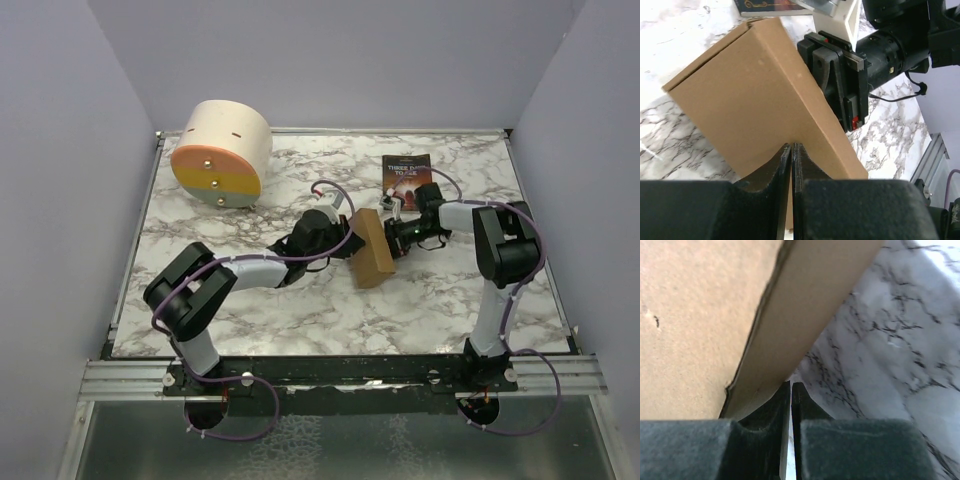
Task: Fold the paper box
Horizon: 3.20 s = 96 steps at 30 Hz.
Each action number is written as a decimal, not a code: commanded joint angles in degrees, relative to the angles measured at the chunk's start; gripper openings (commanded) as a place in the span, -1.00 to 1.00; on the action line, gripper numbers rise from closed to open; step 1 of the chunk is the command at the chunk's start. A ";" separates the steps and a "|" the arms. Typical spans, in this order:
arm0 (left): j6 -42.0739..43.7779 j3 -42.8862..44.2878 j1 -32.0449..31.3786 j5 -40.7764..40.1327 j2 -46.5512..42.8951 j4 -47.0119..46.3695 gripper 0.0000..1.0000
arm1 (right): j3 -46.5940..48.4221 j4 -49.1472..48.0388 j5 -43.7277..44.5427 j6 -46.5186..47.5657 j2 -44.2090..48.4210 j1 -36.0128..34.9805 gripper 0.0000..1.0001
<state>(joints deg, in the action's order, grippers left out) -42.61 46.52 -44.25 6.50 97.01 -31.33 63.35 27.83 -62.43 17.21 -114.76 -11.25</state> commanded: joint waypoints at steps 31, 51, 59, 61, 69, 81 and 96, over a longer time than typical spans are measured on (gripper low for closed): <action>13.38 3.47 -1.04 -0.96 -2.55 0.70 -0.66 | -4.66 -3.23 4.31 14.89 28.40 14.59 -0.72; 15.41 -16.68 10.38 -12.58 -39.90 6.69 0.94 | -5.68 -8.33 7.61 19.13 44.19 14.76 0.98; 18.97 -3.65 15.00 -9.73 -46.32 22.75 0.98 | 15.55 1.57 19.85 -2.65 39.51 14.85 0.99; 20.73 1.26 15.23 -8.98 -45.98 27.41 0.98 | 17.68 1.68 20.12 -5.21 40.54 14.85 0.99; 26.67 19.30 15.42 -6.38 -43.21 41.74 0.98 | 25.77 2.90 19.89 -7.96 44.48 14.85 0.99; 27.50 28.09 15.42 -2.38 -41.49 45.63 0.98 | 36.52 6.08 25.24 -17.66 45.52 14.85 0.99; 27.11 27.04 15.42 -1.49 -43.07 46.49 0.98 | 33.92 6.39 24.22 -16.06 48.99 14.85 0.98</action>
<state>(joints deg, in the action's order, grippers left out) -15.90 73.28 -29.19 3.64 55.40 14.96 98.19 33.34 -39.16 1.28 -67.20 3.44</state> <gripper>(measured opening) 0.991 0.993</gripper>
